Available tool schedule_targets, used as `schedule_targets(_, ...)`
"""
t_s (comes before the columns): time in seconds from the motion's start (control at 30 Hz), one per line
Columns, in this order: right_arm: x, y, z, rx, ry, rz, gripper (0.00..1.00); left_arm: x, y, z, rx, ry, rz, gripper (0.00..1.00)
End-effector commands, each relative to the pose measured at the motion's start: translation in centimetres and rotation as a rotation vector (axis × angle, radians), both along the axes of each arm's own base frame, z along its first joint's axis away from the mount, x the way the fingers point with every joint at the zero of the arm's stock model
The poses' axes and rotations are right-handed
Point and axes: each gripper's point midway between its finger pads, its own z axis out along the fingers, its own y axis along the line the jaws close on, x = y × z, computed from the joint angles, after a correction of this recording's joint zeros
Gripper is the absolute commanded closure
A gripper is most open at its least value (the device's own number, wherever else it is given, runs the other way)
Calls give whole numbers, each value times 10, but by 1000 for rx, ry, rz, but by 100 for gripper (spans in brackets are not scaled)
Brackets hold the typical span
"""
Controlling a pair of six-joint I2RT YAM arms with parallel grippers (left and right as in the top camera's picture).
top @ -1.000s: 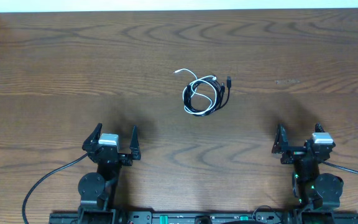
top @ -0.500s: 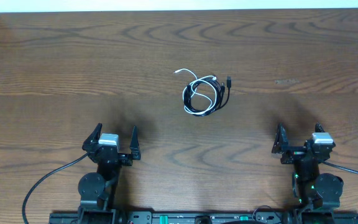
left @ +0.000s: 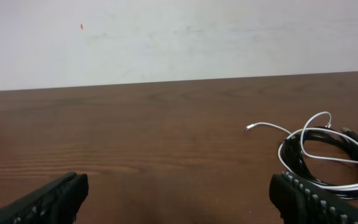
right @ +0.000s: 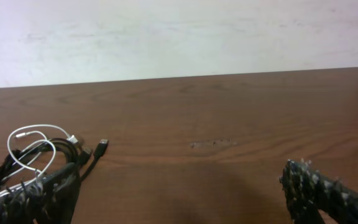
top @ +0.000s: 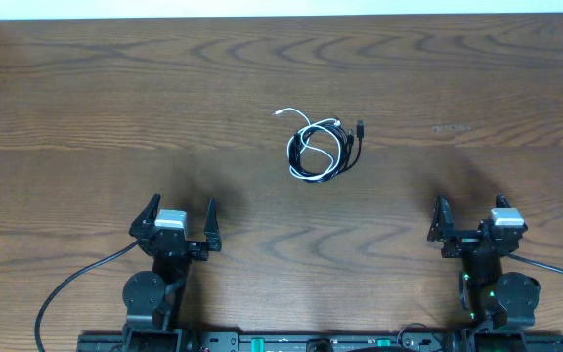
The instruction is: Untangle cables
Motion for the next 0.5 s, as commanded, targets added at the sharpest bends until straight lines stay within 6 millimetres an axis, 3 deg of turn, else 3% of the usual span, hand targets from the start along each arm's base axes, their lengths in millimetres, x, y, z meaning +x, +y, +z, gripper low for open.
schedule_targets(0.0,0,-2,-1,4,1,-10,1,-1,-2,-14,8,47,-13,2)
schedule_targets(0.47,0,-1,-1,7,1,-2,1,-1,-2,-14,8,47,-13,2)
